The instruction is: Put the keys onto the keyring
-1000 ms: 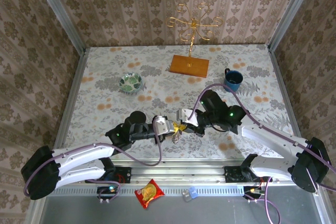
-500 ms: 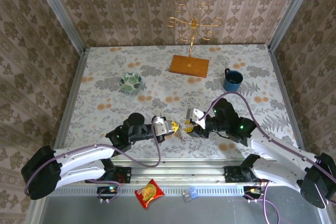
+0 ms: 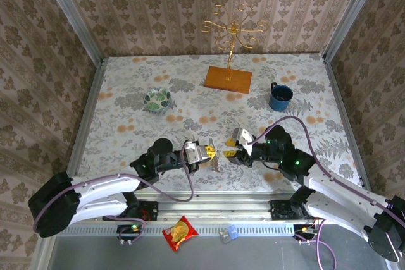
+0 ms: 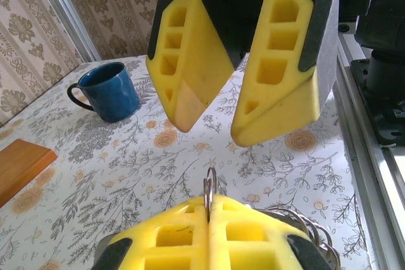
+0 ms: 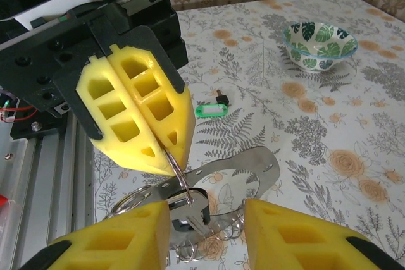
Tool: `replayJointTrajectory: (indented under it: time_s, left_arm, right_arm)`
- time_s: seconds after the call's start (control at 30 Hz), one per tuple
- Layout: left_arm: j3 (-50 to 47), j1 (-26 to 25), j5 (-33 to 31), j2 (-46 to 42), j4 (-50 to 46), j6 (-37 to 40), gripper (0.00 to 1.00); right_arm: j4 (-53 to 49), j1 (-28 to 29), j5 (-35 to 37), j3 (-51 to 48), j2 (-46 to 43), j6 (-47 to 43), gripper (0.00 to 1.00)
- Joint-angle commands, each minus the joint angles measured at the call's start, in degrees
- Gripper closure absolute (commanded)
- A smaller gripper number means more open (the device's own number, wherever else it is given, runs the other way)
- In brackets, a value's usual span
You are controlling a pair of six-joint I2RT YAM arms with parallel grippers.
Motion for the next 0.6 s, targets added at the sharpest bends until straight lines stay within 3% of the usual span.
replayJointTrajectory:
  time_s: [0.0, 0.27, 0.57]
  left_arm:
    - [-0.1, 0.1, 1.5, 0.3, 4.6, -1.3, 1.0]
    - [-0.4, 0.1, 1.8, 0.4, 4.7, -1.2, 1.0]
    - [-0.3, 0.1, 1.9, 0.3, 4.9, -0.9, 1.0]
  right_arm:
    - [1.7, 0.1, -1.4, 1.9, 1.5, 0.7, 0.64]
    - [2.0, 0.1, -4.7, 4.1, 5.3, -0.4, 0.72]
    - [-0.2, 0.1, -6.1, 4.7, 5.7, -2.3, 0.96]
